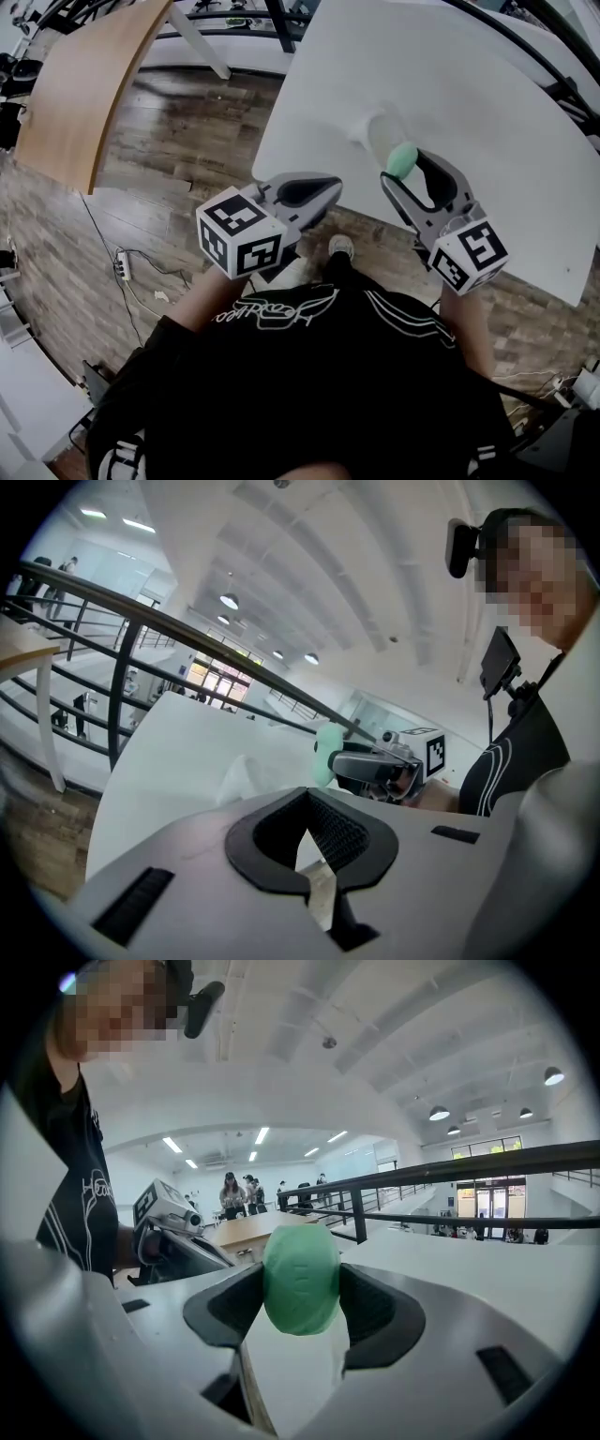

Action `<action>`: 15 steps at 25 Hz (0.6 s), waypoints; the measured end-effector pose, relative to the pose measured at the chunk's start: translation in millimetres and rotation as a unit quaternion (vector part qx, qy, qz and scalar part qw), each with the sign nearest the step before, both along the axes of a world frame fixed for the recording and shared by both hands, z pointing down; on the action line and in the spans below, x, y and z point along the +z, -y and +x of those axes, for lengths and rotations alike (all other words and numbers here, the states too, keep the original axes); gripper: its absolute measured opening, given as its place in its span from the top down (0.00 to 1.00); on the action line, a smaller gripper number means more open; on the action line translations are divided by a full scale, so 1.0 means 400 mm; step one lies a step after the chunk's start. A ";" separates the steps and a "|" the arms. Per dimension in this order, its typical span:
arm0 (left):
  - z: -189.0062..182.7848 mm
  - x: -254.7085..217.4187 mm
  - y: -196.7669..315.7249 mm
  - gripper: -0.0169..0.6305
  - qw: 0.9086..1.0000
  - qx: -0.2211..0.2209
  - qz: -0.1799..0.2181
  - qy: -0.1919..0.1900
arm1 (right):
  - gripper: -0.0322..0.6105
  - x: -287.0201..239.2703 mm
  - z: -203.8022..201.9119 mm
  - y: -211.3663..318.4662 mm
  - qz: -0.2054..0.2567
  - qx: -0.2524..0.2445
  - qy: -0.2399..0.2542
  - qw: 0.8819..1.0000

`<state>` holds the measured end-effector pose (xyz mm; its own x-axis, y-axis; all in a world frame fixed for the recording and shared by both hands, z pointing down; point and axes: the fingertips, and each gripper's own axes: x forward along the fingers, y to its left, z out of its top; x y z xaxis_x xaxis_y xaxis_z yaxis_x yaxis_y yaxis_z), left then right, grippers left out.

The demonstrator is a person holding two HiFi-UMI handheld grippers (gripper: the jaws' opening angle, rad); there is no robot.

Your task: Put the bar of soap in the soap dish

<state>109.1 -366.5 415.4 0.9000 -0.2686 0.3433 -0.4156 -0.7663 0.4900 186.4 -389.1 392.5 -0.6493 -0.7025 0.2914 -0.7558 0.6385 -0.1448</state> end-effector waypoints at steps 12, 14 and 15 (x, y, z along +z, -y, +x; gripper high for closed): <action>-0.027 0.042 0.046 0.96 1.000 -0.017 -0.015 0.005 | 0.63 0.098 0.024 0.120 -0.011 0.015 -0.060 0.998; -0.028 0.046 0.051 0.96 1.000 -0.019 -0.017 0.005 | 0.63 0.116 0.025 0.129 -0.013 0.016 -0.072 0.997; -0.028 0.048 0.052 0.96 1.000 -0.020 -0.018 0.004 | 0.63 0.126 0.026 0.133 -0.015 0.017 -0.077 0.997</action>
<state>97.9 -387.3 434.6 0.8860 -0.2910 0.3611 -0.4494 -0.7311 0.5134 196.7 -442.2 443.0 -0.5708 -0.7125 0.4082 -0.7918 0.6092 -0.0439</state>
